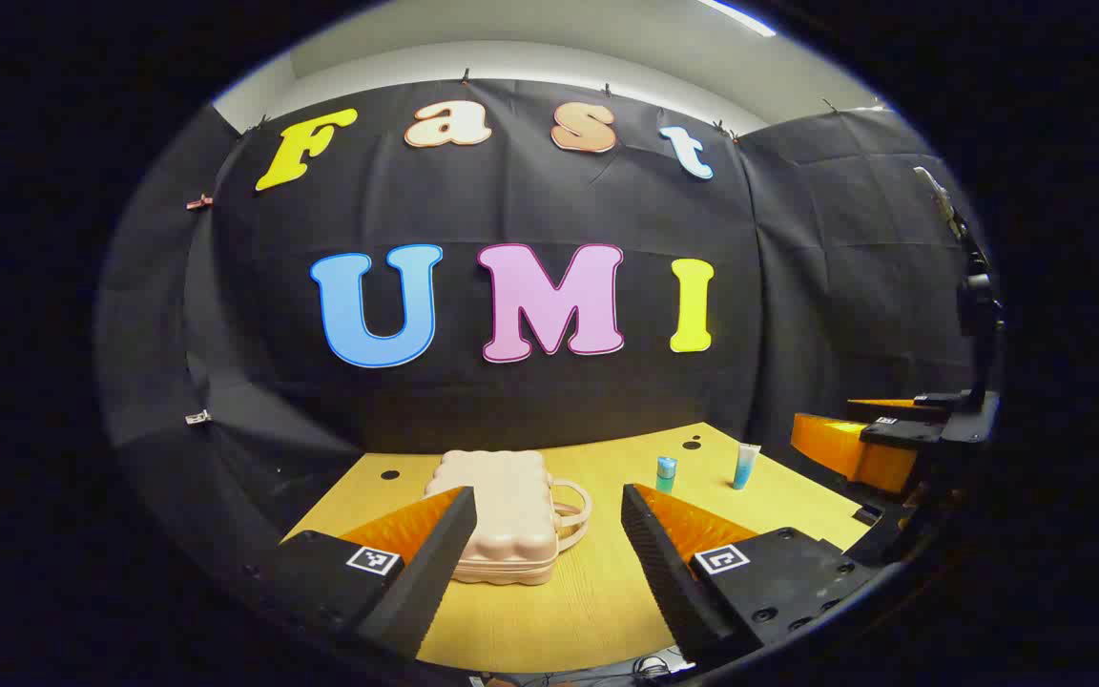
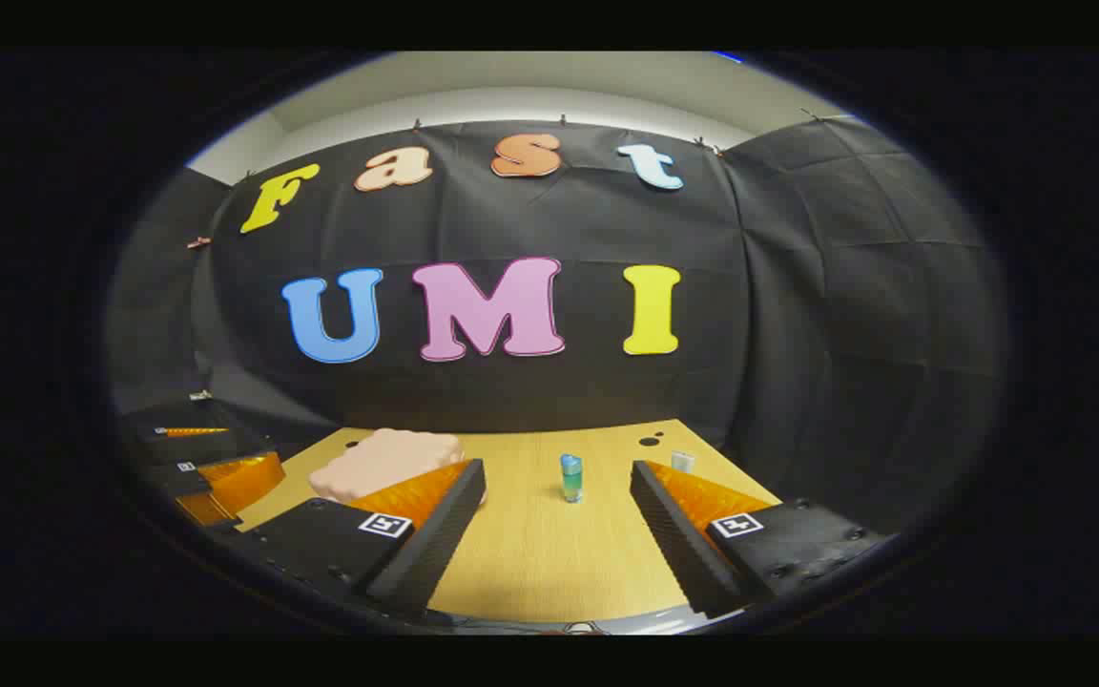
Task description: First open the suitcase, pack the skin care products into it, and then close the suitcase.
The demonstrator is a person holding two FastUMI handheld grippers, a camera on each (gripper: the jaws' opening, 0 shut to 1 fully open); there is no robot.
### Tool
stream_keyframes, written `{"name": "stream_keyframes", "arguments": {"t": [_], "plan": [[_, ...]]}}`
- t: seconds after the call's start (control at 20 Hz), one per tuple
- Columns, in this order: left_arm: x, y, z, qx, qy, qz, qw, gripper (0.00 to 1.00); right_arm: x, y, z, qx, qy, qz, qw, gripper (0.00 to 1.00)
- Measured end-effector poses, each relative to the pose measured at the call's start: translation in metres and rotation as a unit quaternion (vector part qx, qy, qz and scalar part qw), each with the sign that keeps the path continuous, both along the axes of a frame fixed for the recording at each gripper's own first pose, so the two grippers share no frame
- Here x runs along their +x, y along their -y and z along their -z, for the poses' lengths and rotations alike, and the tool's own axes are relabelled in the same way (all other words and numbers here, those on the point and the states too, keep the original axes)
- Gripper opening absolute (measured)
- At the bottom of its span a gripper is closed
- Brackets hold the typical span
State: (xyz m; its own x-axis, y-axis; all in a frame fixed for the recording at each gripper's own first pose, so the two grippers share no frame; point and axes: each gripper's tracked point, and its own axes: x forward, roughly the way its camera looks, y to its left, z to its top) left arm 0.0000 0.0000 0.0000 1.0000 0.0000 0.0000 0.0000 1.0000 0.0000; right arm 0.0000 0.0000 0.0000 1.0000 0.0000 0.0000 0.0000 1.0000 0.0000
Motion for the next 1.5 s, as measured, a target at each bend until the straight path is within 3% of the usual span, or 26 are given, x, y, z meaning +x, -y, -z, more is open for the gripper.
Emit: {"name": "stream_keyframes", "arguments": {"t": [0.3, 1.0, 1.25, 1.5], "plan": [[0.030, -0.005, 0.003, -0.010, -0.017, -0.015, 1.000, 0.96, 0.028, 0.001, 0.002, 0.001, -0.008, -0.009, 1.000, 0.98], [0.084, 0.012, 0.008, 0.000, -0.035, 0.000, 0.999, 0.96, 0.076, 0.006, -0.006, -0.001, -0.005, -0.017, 1.000, 0.98], [0.126, 0.035, 0.018, -0.013, -0.054, 0.014, 0.998, 0.96, 0.096, 0.023, -0.008, 0.006, -0.005, -0.006, 1.000, 0.97], [0.192, 0.060, 0.053, 0.002, -0.098, 0.012, 0.995, 0.96, 0.121, 0.045, 0.001, -0.006, -0.009, -0.001, 1.000, 0.98]]}}
